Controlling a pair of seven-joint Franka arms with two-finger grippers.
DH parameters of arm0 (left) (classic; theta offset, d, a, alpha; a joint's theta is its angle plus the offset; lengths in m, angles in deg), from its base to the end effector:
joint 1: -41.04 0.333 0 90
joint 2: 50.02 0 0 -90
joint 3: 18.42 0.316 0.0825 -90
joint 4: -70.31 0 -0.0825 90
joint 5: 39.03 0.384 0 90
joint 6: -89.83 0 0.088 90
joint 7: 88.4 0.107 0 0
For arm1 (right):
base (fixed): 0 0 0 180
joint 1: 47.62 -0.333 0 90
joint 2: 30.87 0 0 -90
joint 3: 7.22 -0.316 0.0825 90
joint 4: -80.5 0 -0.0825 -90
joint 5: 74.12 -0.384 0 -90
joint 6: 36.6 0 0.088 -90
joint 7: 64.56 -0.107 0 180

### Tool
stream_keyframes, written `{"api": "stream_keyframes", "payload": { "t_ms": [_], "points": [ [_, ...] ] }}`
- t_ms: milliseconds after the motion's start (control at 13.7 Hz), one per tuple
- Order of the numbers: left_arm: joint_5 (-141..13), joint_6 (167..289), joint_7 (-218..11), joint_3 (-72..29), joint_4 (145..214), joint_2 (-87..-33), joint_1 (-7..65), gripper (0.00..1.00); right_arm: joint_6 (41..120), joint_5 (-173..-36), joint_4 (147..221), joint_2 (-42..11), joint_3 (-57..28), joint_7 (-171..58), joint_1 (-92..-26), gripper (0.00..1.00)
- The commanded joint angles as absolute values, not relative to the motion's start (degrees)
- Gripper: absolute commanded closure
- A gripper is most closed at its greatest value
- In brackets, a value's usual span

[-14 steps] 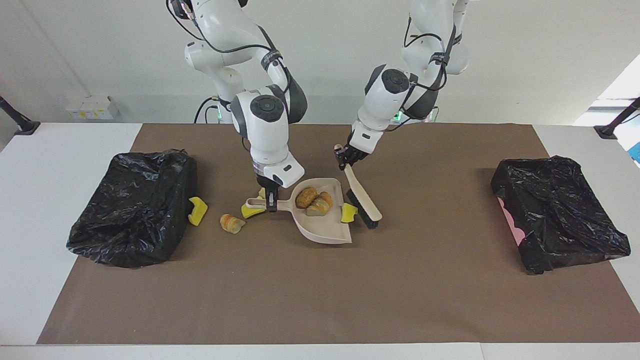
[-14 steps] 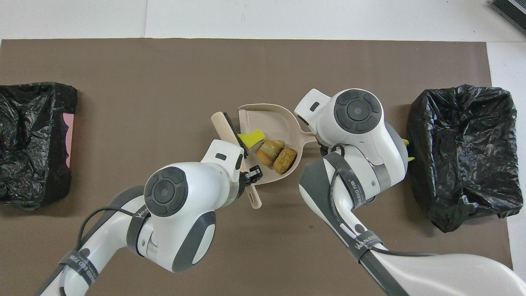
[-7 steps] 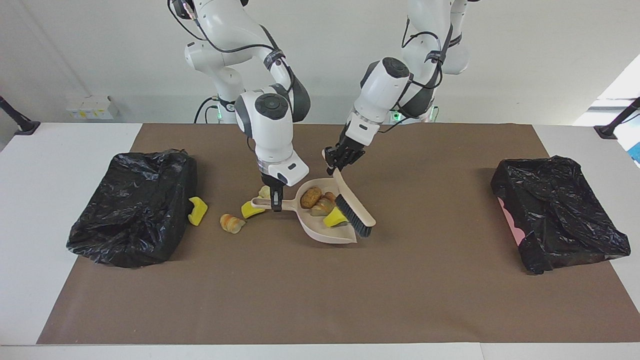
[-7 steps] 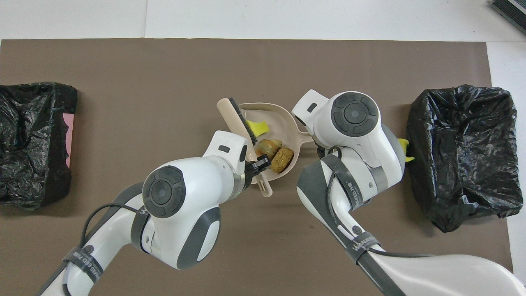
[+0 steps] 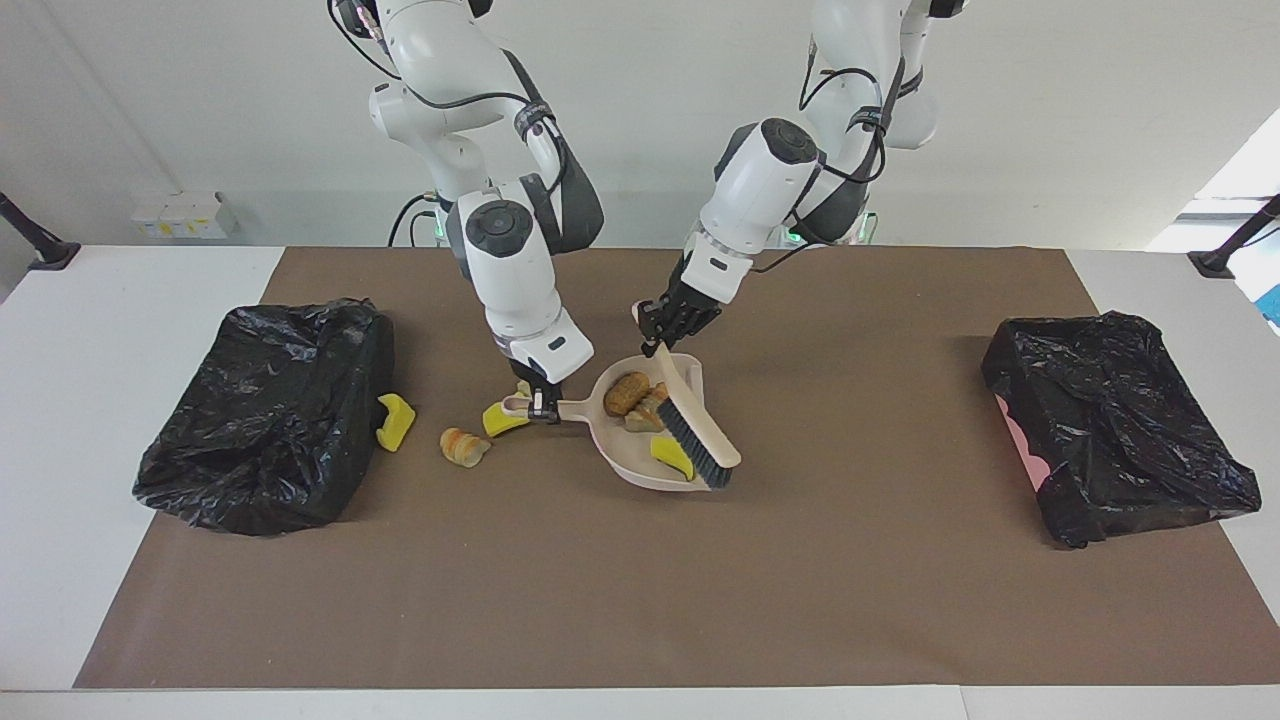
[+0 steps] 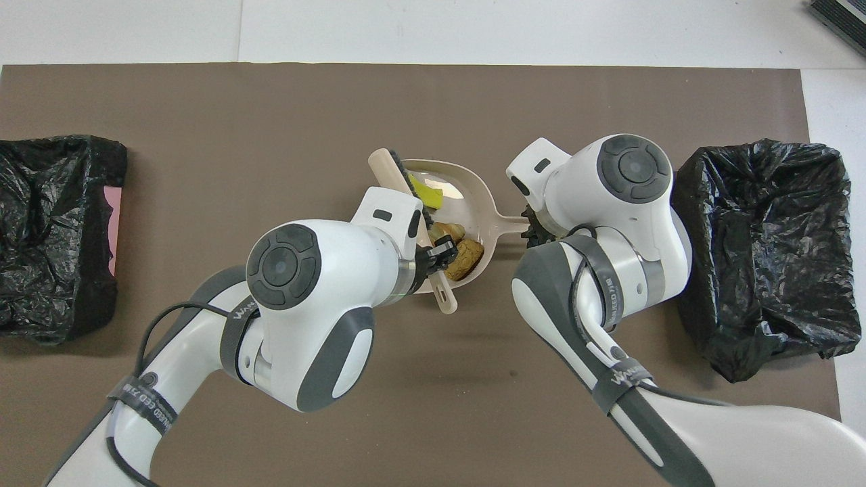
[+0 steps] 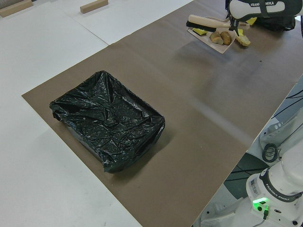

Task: Sweep and dump trash in bin
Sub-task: 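Carry the dustpan over the black bag with the right gripper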

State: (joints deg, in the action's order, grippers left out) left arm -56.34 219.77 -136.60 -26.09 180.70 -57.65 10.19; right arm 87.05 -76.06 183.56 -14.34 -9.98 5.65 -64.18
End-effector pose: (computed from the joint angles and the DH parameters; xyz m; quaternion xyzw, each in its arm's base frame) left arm 0.4743 -0.3838 0.4430 0.9713 0.1681 -0.0171 0.1675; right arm 0.6033 0.2107 0.3943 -0.7165 -0.6964 -0.0412 0.0039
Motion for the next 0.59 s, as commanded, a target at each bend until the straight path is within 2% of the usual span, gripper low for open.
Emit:
{"api": "stream_keyframes", "payload": {
  "t_ms": [0, 73, 366, 513],
  "points": [
    [-51.87, 208.61, -131.06, -25.89, 182.44, -53.98, 11.67, 1.0, 85.41, -77.99, 182.12, -16.01, -10.47, 10.58, -61.26, 1.0],
    [-51.6, 205.26, -129.2, -25.89, 184.54, -52.06, 11.77, 1.0, 83.04, -77.99, 180.28, -16.02, -10.47, 12.42, -59.85, 1.0],
    [-47.46, 205.14, -129.1, -26.15, 203.42, -38.98, 6.86, 1.0, 73.54, -77.29, 174.12, -16.02, -10.38, 19.89, -53.27, 1.0],
    [-47.55, 205.23, -129.62, -26.24, 208.36, -34.83, 3.7, 1.0, 71.16, -77.02, 173.23, -16.63, -10.3, 22.79, -50.36, 1.0]
  ]
}}
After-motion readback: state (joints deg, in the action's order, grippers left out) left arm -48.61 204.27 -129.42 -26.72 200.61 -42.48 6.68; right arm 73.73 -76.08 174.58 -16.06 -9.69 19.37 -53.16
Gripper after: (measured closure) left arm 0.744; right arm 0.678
